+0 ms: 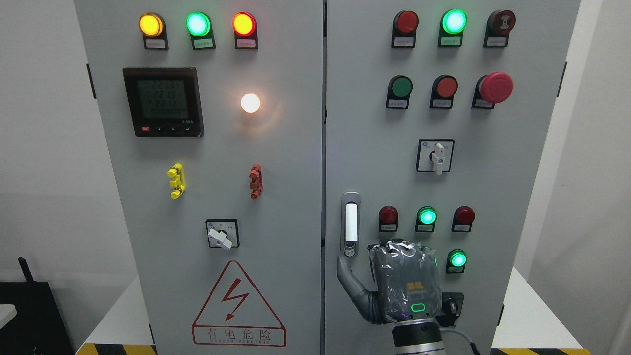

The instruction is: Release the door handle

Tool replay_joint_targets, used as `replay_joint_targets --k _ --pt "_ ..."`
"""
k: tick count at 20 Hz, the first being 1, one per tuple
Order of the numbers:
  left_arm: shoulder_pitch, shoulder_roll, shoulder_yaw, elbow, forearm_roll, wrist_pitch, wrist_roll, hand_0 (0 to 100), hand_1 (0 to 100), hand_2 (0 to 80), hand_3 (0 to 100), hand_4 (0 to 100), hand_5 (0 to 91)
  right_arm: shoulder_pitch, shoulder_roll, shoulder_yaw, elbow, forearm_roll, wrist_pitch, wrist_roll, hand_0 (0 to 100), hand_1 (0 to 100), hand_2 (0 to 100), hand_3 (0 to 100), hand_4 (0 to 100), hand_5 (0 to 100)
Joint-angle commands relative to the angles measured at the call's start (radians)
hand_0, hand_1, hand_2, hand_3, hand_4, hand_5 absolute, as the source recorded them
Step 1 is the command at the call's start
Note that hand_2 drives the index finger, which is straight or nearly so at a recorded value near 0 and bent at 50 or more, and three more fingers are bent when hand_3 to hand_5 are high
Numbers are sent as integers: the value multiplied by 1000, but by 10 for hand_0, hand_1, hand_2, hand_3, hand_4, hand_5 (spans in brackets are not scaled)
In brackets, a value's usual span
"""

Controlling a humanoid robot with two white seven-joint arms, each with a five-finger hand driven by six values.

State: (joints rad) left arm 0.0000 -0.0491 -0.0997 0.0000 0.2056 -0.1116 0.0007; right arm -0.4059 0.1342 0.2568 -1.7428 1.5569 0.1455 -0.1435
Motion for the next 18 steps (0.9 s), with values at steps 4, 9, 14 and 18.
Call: replay_joint_targets --k 4,9,14,18 --pt "31 0 0 -31 0 0 1 120 389 0 0 0 0 -10 1 -1 8 -1 0 2 360 0 1000 1000 1000 947" --pt "31 0 0 -31 -2 0 1 120 389 0 0 0 0 -11 1 -1 14 -1 0 2 357 0 1000 1000 1000 948" --pt "31 0 0 -31 0 0 1 120 389 0 0 0 0 -30 1 -1 29 -1 0 2 355 0 1000 1000 1000 948" --pt "31 0 0 -31 0 0 1 120 389 0 0 0 0 -33 1 -2 32 -3 0 2 353 0 1000 1000 1000 948"
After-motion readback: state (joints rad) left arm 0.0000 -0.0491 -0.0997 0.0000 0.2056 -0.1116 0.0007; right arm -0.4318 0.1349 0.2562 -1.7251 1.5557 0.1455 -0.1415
